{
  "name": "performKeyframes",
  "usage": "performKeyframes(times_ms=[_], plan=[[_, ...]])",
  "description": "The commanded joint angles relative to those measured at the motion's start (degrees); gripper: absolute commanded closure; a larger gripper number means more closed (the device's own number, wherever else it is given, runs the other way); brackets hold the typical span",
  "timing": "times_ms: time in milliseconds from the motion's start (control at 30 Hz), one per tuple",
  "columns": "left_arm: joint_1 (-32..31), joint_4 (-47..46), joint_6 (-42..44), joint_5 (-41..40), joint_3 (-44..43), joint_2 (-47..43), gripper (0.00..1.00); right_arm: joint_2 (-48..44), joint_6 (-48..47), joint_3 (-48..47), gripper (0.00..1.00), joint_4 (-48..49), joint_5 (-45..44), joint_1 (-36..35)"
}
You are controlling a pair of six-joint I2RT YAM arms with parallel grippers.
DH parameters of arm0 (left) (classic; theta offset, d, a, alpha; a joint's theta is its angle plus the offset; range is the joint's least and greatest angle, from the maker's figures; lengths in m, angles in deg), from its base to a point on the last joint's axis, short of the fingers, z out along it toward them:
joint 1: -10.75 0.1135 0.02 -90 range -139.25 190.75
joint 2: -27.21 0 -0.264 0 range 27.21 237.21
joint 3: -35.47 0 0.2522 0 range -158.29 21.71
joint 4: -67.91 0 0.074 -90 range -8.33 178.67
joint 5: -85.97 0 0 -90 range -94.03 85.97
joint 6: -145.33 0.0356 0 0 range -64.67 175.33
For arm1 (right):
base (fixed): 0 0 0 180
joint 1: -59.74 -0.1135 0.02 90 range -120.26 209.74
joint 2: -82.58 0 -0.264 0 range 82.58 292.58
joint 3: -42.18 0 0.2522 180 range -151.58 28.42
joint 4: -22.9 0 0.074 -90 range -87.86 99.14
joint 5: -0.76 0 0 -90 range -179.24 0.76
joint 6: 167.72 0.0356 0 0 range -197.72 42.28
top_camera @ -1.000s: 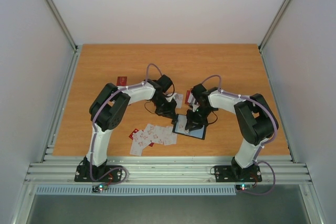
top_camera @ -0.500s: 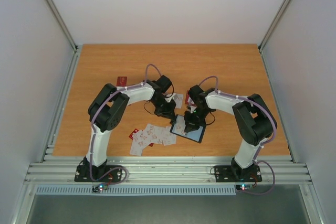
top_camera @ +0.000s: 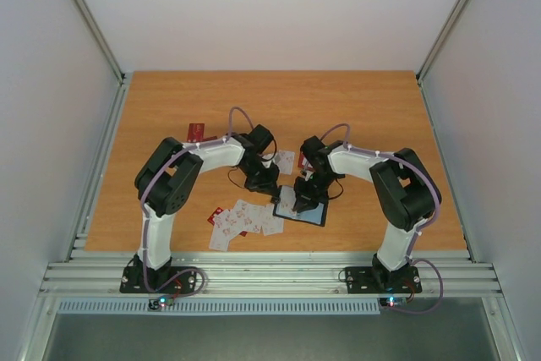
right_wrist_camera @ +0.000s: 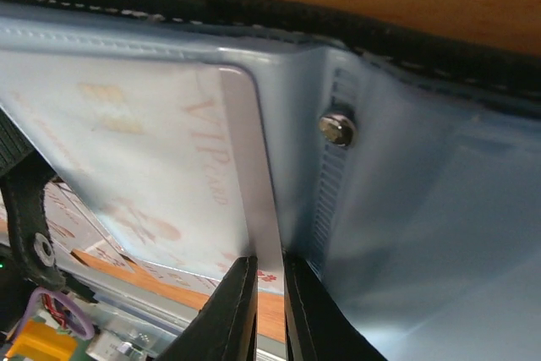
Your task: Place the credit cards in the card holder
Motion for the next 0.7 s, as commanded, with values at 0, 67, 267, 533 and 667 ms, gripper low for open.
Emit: performKeyframes(times_ms=[0, 67, 267, 533, 667], plan=[[-0.41, -2.21, -4.37, -0.48, 2.44, -2.19, 0.96, 1.42, 2.95, -0.93, 0.88, 2.63, 1.12, -0.57], [-0.38, -3.30, -5.07, -0.32, 3.07, -2.55, 0.96, 0.86, 2.36, -0.93, 0.88, 1.62, 0.27, -0.62], [-0.37, -4.34, -5.70, -0.64, 3.55, -3.05, 0.96, -2.27, -0.70, -1.97, 0.82, -5.03, -4.55, -0.59], [-0.40, -6.96, -9.45, -1.33, 5.86, -4.09, 0.96, -8.50, -2.15, -3.42, 0.77, -11.57, -9.50, -0.62], [-0.44, -9.32, -12.64, -0.71, 7.13, -4.35, 0.95, -11.57, -1.45, -2.18, 0.76, -13.08, -11.11, -0.59]])
